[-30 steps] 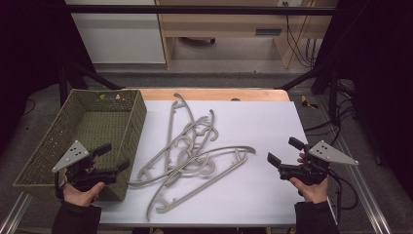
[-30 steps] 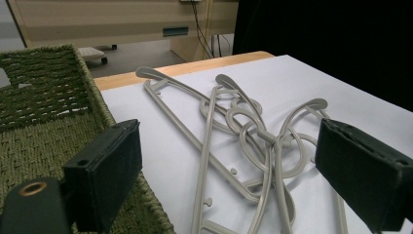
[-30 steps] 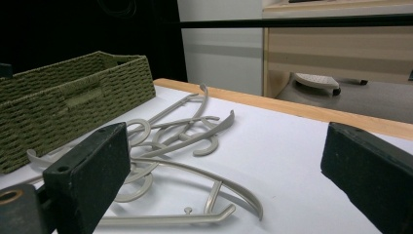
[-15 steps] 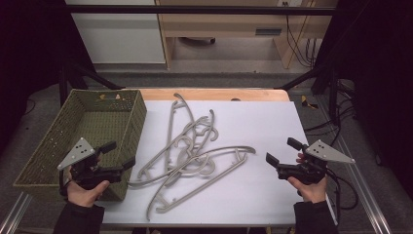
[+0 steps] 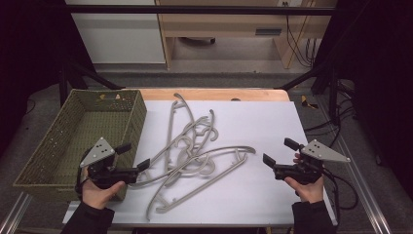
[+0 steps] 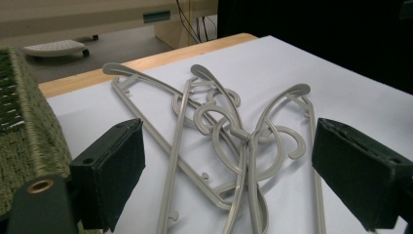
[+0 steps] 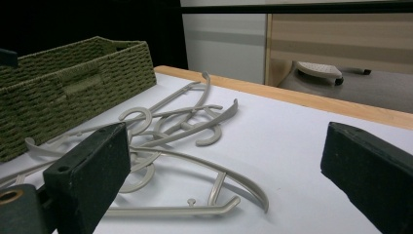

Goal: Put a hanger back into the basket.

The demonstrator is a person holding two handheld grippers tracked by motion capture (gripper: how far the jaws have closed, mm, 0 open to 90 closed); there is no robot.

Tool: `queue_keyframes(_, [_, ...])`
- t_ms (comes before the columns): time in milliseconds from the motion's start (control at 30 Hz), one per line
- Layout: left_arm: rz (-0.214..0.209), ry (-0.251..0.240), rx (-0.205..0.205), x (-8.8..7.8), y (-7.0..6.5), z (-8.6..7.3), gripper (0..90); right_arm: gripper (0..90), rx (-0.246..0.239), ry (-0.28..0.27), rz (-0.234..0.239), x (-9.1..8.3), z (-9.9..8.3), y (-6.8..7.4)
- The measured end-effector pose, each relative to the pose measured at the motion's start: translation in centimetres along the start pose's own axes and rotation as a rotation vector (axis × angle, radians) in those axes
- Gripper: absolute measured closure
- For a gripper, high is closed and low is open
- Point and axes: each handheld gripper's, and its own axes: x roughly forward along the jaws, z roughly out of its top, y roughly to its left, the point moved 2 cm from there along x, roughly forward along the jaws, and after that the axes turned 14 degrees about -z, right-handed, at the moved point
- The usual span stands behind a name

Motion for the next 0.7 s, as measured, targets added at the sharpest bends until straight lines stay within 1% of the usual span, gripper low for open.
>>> queue_keyframes(200, [-0.015,0.077,0.0,2.1,-0.5,-0.4,12.7,4.5,-0.005,0.004,0.005,0.1,-0.1,0.1])
queue_keyframes(233, [-0.015,0.077,0.0,2.1,-0.5,-0.4,12.9,4.6,-0.004,0.005,0.006,0.1,-0.1,0.1])
queue_keyframes(267, [-0.018,0.1,0.001,2.7,-0.6,-0.6,13.8,4.6,-0.005,0.005,0.003,0.2,-0.1,0.1])
queue_keyframes(300, [-0.018,0.1,0.001,2.7,-0.6,-0.6,14.3,4.5,-0.007,0.006,0.003,0.2,-0.1,0.1])
queue_keyframes(333, [-0.02,0.111,-0.004,3.1,-0.6,-0.8,14.9,4.6,-0.005,0.007,0.002,0.2,-0.1,0.2])
queue_keyframes(400, [-0.024,0.143,-0.01,3.9,-0.7,-1.2,16.5,4.6,-0.003,0.009,0.004,0.2,-0.1,0.2])
queue_keyframes(533, [-0.031,0.198,-0.009,5.3,-0.8,-1.7,19.2,4.6,-0.003,0.015,0.007,0.3,-0.2,0.3])
queue_keyframes(567, [-0.031,0.198,-0.009,5.3,-0.8,-1.7,20.2,4.6,-0.006,0.015,0.005,0.3,-0.2,0.2])
queue_keyframes(600, [-0.035,0.22,-0.01,5.8,-0.8,-2.0,21.4,4.6,-0.007,0.016,0.004,0.4,-0.2,0.2])
queue_keyframes(633, [-0.035,0.22,-0.01,5.8,-0.8,-2.0,22.6,4.6,-0.006,0.016,0.004,0.4,-0.2,0.3])
queue_keyframes(667, [-0.039,0.241,-0.014,6.3,-0.8,-2.3,24.2,4.6,-0.005,0.016,0.005,0.4,-0.2,0.3])
queue_keyframes(700, [-0.041,0.248,-0.018,6.6,-0.8,-2.4,25.6,4.7,-0.005,0.016,0.006,0.4,-0.2,0.3])
